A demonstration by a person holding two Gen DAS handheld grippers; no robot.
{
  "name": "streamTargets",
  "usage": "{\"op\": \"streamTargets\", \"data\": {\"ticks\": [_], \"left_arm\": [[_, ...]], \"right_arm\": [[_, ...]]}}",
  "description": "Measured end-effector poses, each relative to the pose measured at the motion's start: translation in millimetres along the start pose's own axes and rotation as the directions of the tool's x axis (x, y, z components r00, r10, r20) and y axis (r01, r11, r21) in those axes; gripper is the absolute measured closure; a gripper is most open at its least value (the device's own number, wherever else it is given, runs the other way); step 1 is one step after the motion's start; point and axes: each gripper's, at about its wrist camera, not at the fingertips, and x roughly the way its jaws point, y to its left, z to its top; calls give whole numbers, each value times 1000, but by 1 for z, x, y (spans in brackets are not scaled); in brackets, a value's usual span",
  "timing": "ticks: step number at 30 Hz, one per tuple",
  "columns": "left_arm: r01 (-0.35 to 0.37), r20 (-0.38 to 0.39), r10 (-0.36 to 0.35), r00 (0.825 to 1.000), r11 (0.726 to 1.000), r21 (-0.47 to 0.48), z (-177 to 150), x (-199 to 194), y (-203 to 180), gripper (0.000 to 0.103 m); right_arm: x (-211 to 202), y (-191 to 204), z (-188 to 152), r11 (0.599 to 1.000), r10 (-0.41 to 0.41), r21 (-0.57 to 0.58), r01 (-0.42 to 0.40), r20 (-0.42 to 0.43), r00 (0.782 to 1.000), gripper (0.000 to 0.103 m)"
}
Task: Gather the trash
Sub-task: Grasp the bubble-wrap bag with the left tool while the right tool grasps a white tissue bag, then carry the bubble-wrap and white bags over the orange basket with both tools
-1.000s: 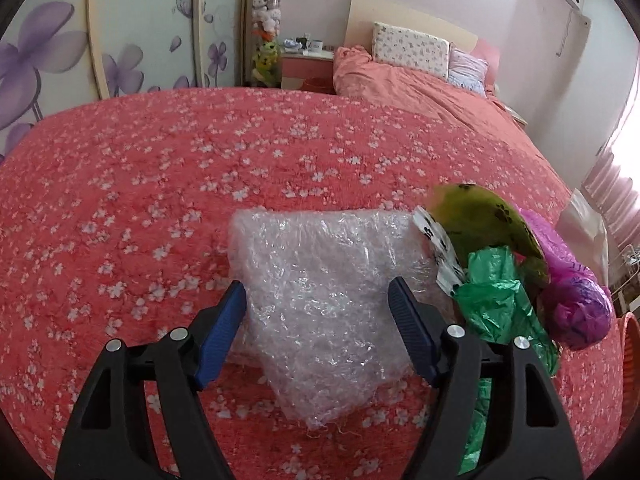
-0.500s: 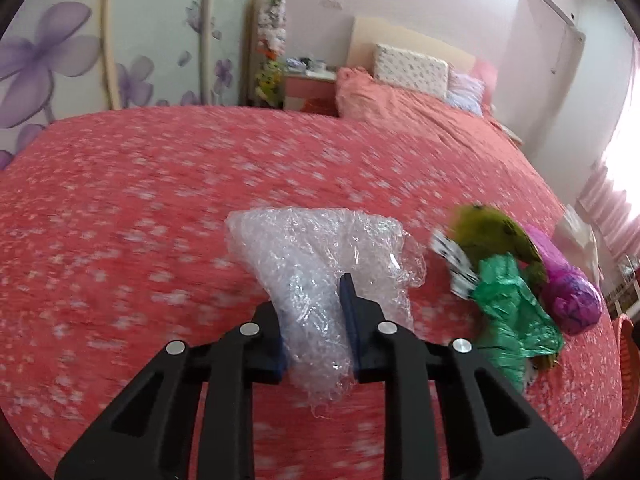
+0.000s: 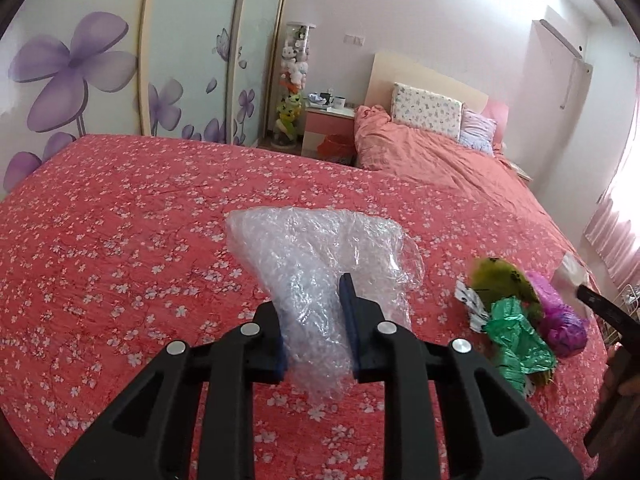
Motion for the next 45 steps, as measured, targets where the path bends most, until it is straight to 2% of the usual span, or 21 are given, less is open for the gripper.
{"op": "streamTargets", "data": {"ticks": [2, 3, 4, 7, 12, 14, 25, 33, 45], "left_arm": [[8, 4, -8, 1000, 1000, 7, 1, -2, -4, 81], [12, 5, -12, 1000, 1000, 8, 1, -1, -7, 81], [17, 6, -17, 1000, 1000, 11, 1, -1, -9, 81], [33, 10, -33, 999, 999, 20, 0, -6, -15, 81], [67, 19, -68, 998, 997, 43, -1, -15, -33, 81], [86, 23, -87, 996, 995, 56, -1, -20, -44, 81], [199, 26, -204, 979, 972, 125, -12, -45, -110, 81], [284, 17, -291, 957, 943, 176, -19, -58, -153, 81], [387, -17, -396, 918, 888, 249, -34, -73, -223, 81]], "right_arm": [[10, 1, 1, 1000, 3, -2, -3, -28, 1000, 37], [14, 0, 1, 1000, 2, -5, -3, -44, 999, 48], [19, -1, -1, 1000, -2, -10, 2, -62, 998, 62], [17, -7, -8, 1000, -1, -14, 0, -68, 998, 76], [-10, -22, -15, 1000, -10, -17, 10, -12, 1000, 80], [-24, -31, -17, 1000, -18, -15, 18, 12, 1000, 85], [-88, -73, -28, 999, -35, 31, 32, 86, 996, 87], [-136, -104, -35, 997, -46, 75, 35, 147, 988, 87], [-179, -153, -50, 985, -98, 160, 69, 186, 978, 87]]}}
